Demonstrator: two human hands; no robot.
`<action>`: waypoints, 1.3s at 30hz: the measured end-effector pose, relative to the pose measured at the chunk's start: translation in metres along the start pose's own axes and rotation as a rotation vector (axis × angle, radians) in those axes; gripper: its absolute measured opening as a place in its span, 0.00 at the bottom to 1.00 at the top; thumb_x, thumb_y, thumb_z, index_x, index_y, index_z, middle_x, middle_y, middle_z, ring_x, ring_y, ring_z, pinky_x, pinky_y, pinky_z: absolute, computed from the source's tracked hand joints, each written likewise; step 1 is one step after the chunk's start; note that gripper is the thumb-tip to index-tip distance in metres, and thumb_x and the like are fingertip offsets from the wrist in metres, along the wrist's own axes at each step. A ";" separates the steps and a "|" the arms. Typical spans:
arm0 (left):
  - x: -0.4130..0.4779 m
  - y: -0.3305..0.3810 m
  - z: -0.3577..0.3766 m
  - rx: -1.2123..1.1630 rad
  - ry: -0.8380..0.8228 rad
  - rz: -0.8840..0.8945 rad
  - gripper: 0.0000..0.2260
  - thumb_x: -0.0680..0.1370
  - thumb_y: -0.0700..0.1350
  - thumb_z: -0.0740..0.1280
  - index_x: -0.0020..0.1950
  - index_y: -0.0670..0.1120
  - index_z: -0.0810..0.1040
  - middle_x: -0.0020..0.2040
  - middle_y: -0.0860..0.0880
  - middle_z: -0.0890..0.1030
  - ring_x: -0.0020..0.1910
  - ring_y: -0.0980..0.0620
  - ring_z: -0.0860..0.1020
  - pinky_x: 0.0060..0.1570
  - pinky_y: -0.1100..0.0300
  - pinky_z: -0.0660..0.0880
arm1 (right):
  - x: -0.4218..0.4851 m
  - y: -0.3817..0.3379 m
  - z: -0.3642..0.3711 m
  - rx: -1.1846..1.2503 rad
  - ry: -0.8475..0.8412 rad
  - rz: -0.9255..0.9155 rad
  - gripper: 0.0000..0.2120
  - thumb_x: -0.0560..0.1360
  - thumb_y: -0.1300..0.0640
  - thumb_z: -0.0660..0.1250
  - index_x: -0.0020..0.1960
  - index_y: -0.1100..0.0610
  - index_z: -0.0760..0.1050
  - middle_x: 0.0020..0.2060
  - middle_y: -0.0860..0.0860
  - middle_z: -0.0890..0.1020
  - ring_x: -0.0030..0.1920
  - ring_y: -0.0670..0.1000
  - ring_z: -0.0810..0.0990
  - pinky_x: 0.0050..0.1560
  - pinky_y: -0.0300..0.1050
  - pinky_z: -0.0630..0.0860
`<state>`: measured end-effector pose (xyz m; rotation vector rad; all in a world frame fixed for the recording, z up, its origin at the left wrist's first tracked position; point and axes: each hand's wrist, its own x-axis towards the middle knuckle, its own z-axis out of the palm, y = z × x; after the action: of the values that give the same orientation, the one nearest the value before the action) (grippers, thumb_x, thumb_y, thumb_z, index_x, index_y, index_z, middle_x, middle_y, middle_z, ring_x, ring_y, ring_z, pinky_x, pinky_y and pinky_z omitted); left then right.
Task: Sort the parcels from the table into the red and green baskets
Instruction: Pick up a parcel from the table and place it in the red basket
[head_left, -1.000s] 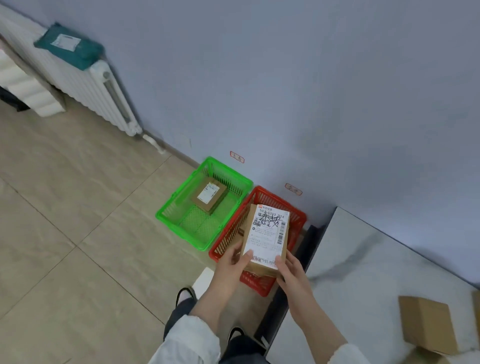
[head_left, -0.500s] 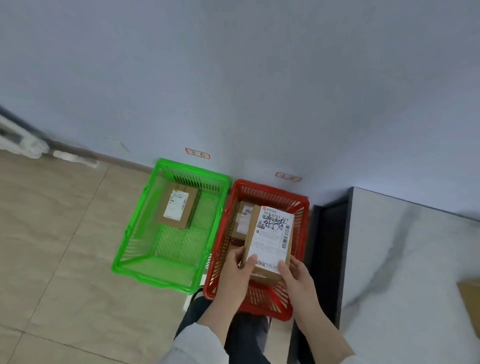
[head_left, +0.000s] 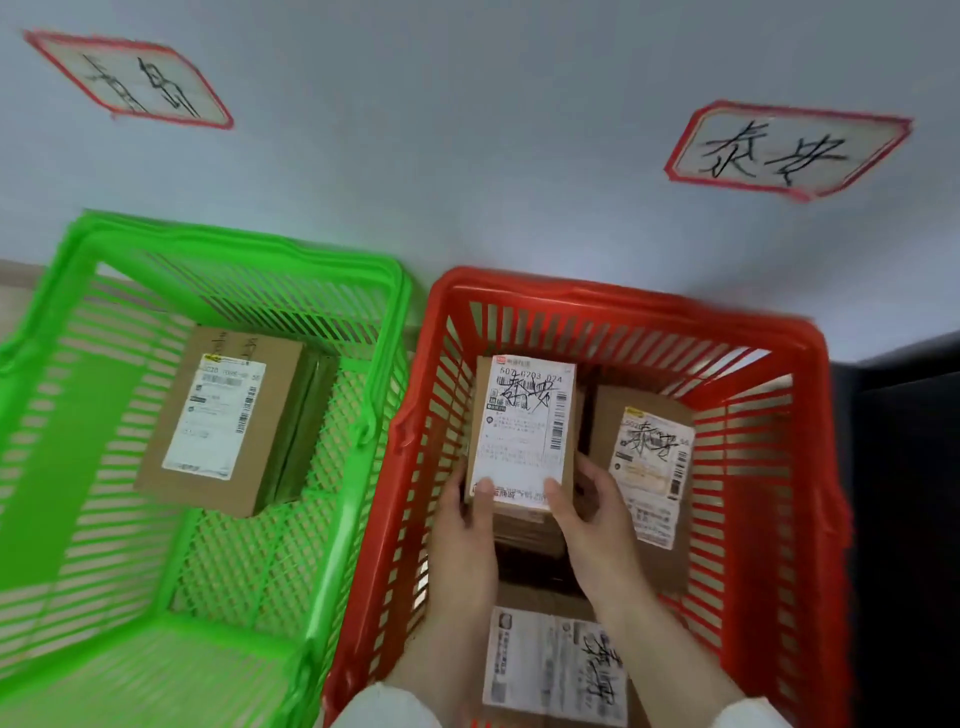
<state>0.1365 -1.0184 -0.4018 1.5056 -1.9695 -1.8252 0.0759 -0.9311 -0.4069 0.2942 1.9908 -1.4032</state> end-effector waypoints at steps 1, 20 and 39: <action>0.006 -0.003 0.001 -0.007 0.019 0.018 0.15 0.80 0.47 0.59 0.67 0.52 0.69 0.61 0.57 0.74 0.60 0.60 0.71 0.56 0.70 0.65 | 0.004 0.003 0.005 0.014 -0.004 -0.014 0.23 0.75 0.53 0.67 0.68 0.52 0.66 0.61 0.45 0.74 0.60 0.44 0.72 0.56 0.37 0.69; 0.018 0.016 -0.002 0.754 0.068 0.719 0.21 0.79 0.47 0.52 0.70 0.40 0.65 0.71 0.42 0.68 0.71 0.51 0.61 0.70 0.58 0.58 | 0.038 -0.052 0.003 -0.894 -0.061 -0.680 0.24 0.81 0.49 0.52 0.75 0.55 0.56 0.74 0.46 0.57 0.74 0.42 0.48 0.72 0.34 0.43; 0.013 0.060 -0.020 0.899 0.016 0.718 0.25 0.79 0.47 0.51 0.72 0.36 0.60 0.73 0.39 0.64 0.73 0.47 0.60 0.71 0.57 0.54 | 0.022 -0.106 -0.018 -1.217 -0.320 -0.675 0.26 0.82 0.50 0.43 0.71 0.50 0.30 0.69 0.43 0.28 0.68 0.38 0.26 0.72 0.36 0.33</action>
<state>0.1070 -1.0524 -0.3559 0.6519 -2.9513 -0.6526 -0.0051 -0.9609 -0.3382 -1.1312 2.3344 -0.2749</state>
